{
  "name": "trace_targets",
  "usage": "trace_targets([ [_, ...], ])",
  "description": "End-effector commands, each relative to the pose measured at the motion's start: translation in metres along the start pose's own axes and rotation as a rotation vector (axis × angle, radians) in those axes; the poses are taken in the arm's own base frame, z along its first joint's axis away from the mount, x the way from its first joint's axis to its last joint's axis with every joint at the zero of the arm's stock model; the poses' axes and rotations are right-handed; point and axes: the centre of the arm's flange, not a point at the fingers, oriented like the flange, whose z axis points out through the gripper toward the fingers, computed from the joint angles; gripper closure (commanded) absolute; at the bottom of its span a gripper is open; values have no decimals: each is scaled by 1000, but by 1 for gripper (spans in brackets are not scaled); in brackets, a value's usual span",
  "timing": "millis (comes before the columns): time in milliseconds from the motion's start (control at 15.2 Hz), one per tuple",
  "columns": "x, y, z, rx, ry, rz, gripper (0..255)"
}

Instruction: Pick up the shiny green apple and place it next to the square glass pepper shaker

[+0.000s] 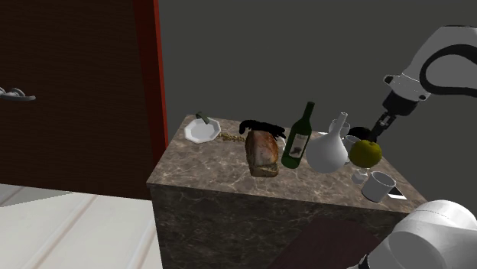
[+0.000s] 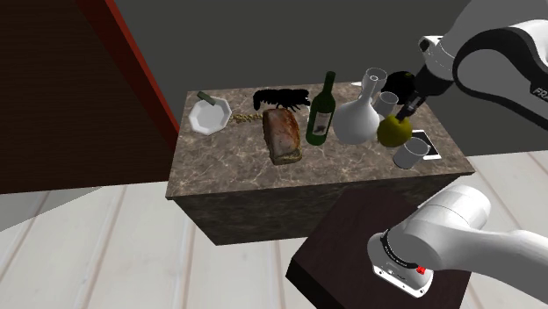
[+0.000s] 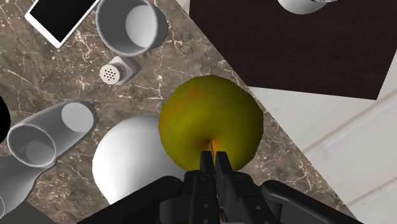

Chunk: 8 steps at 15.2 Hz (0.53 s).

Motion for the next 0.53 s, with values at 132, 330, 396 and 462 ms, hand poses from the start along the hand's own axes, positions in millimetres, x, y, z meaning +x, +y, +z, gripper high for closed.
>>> trace_targets([
  [132,-5,1,19,0,-1,-1,255],
  [330,-7,0,35,0,-1,-1,255],
  [396,-8,0,40,0,-1,-1,255],
  [462,-8,-1,45,0,-1,-1,255],
])
